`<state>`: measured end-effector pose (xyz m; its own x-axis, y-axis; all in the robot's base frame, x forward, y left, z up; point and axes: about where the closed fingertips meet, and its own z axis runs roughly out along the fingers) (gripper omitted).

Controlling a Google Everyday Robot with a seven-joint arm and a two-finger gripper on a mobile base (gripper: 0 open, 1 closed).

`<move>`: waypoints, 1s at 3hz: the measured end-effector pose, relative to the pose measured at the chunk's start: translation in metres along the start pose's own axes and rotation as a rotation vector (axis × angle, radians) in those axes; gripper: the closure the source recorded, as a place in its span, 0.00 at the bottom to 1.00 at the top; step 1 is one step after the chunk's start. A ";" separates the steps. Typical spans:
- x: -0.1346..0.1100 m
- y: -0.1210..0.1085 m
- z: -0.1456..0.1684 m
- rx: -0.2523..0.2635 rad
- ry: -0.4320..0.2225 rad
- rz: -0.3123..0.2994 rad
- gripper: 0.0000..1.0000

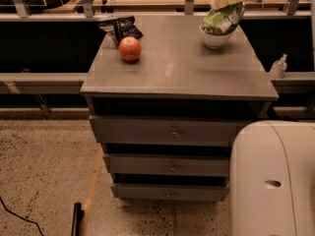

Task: Place green jalapeno chip bag into white bowl

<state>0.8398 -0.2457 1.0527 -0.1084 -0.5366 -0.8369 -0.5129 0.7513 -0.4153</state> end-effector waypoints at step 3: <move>-0.011 -0.065 -0.117 0.144 -0.055 0.079 0.00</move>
Offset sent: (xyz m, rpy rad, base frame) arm -0.1988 -0.0929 0.0629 0.1035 -0.1795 -0.2597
